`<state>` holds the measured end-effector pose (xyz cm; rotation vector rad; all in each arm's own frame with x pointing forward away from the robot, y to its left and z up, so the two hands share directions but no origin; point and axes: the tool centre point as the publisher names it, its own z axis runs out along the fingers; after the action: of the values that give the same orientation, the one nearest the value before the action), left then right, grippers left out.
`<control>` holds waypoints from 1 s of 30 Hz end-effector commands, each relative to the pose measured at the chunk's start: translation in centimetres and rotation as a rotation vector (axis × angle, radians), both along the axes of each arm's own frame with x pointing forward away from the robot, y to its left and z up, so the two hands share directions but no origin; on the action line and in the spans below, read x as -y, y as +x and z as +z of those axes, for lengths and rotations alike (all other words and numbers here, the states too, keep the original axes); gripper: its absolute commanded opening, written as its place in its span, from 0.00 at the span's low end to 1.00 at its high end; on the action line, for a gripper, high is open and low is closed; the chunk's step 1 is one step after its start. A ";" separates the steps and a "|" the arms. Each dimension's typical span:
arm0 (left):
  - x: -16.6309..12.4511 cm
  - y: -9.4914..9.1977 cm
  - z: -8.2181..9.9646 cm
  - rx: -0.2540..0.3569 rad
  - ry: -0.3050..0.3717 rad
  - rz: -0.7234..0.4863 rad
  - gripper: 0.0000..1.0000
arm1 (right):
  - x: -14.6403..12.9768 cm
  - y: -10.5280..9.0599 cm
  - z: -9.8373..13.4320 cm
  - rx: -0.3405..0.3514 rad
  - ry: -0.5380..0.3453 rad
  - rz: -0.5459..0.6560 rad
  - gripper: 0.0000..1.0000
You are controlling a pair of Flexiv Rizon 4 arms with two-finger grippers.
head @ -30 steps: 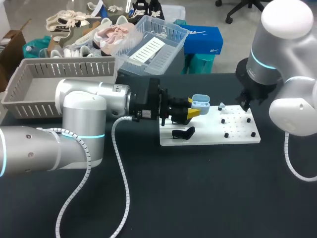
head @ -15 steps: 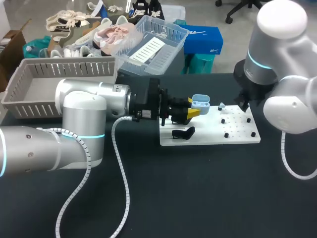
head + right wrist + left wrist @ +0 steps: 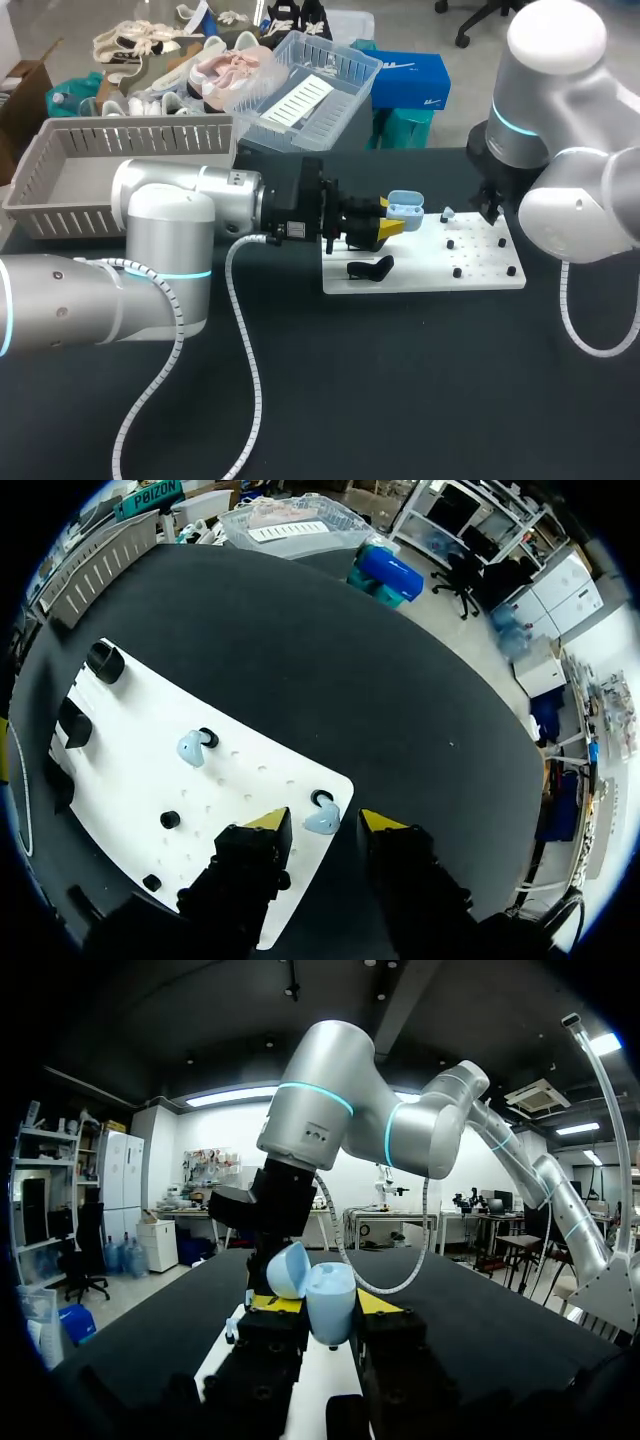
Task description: Pick up each earbud case from the left stands, insert the matching earbuds, close the lid, and place the case in the box.
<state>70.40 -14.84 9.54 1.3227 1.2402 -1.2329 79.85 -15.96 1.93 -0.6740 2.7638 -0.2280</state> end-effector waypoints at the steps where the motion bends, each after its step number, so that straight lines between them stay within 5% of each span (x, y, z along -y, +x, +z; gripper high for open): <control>1: 0.0 0.0 -0.1 0.001 -0.002 0.001 0.00 | -0.1 0.3 -0.1 -0.007 -0.001 -0.001 0.40; 26: 0.0 0.0 -0.1 0.001 -0.002 0.001 0.00 | 0.1 0.2 -0.2 -0.010 -0.012 -0.010 0.27; 30: 0.0 0.0 -0.1 0.001 -0.002 0.001 0.00 | 0.2 0.3 -0.4 -0.013 -0.013 -0.009 0.15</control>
<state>70.40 -14.84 9.54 1.3227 1.2402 -1.2329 79.94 -16.17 1.63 -0.6677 2.7770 -0.2432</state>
